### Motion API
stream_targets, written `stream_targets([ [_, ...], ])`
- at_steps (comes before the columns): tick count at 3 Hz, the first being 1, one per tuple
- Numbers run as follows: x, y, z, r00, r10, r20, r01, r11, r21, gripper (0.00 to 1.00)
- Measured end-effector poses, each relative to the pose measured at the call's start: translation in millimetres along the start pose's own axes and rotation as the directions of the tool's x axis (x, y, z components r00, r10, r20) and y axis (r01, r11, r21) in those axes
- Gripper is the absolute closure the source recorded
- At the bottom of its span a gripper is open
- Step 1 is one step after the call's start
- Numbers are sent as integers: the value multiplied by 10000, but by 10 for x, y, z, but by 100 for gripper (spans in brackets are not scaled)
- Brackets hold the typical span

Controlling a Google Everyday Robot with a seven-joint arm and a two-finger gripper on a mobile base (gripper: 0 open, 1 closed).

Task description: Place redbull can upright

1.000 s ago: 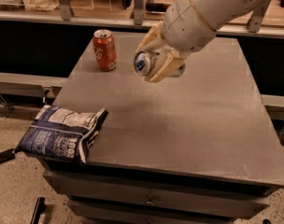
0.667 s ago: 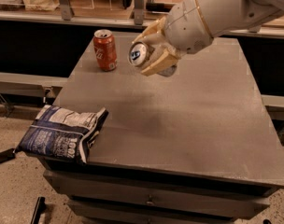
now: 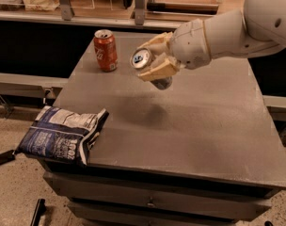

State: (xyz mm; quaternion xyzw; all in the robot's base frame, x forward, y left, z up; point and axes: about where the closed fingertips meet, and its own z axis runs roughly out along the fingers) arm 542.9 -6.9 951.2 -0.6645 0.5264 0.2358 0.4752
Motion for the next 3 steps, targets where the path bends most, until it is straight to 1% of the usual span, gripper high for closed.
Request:
stream_targets([
  [1, 9, -1, 7, 9999, 78, 79, -78, 10000, 0, 100],
  [2, 37, 0, 21, 9942, 673, 845, -712, 9965, 445, 100],
  [3, 4, -35, -25, 9640, 1336, 2297, -1660, 9778, 1276, 100],
])
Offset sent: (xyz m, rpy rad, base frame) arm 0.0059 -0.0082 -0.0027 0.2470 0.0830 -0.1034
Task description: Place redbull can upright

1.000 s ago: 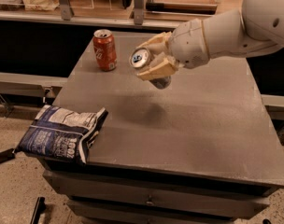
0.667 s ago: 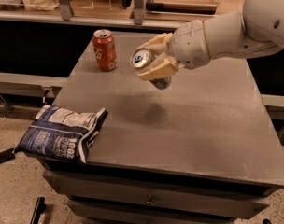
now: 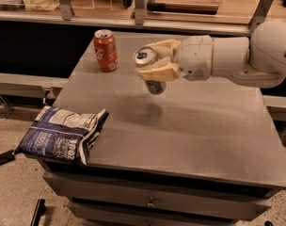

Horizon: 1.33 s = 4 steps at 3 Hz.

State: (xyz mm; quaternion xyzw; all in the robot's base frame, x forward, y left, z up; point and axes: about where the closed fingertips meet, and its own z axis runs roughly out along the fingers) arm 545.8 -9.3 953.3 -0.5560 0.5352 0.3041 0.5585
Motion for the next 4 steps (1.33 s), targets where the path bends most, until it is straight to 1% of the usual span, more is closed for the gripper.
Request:
stream_targets([
  [1, -59, -34, -1, 9888, 1155, 943, -1219, 9904, 650, 100],
  [2, 2, -35, 10, 9633, 2391, 1223, -2482, 9665, 653, 100],
  [3, 166, 13, 31, 9111, 3846, 1481, -3918, 9198, 215, 97],
  [4, 222, 39, 73, 8841, 4162, 2126, -4252, 9051, -36, 75],
])
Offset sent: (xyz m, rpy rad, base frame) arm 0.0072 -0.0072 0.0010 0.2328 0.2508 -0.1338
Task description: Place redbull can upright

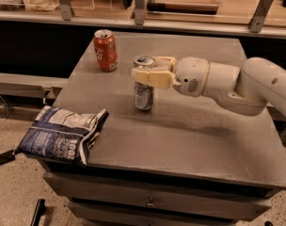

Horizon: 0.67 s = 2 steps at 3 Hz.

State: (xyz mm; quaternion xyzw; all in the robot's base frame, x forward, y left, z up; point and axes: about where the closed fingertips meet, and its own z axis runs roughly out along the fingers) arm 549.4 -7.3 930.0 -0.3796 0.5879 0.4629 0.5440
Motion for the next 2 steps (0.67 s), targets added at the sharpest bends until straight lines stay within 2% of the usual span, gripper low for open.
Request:
stream_targets([
  [1, -13, 15, 17, 9971, -732, 191, 735, 9972, -152, 51],
  [2, -28, 39, 38, 9873, -1587, -1, 1586, 9868, -317, 28],
])
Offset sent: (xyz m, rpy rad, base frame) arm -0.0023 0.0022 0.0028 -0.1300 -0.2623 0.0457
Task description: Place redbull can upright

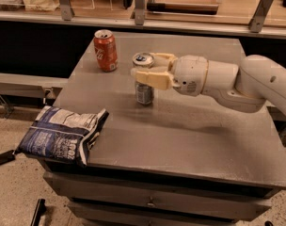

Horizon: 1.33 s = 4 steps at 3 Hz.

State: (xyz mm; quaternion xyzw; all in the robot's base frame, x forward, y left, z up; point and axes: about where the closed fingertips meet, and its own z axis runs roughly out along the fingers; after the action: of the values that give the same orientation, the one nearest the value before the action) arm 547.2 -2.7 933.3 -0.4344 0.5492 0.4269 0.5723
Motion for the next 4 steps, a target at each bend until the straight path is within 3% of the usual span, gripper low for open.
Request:
stream_targets([
  [1, 35, 18, 28, 9986, -410, -340, 400, 9987, -302, 5],
  [3, -24, 37, 18, 9970, -561, -534, 548, 9982, -248, 0],
  [4, -197, 43, -190, 9831, -1165, -1413, 1246, 9909, 502, 0],
])
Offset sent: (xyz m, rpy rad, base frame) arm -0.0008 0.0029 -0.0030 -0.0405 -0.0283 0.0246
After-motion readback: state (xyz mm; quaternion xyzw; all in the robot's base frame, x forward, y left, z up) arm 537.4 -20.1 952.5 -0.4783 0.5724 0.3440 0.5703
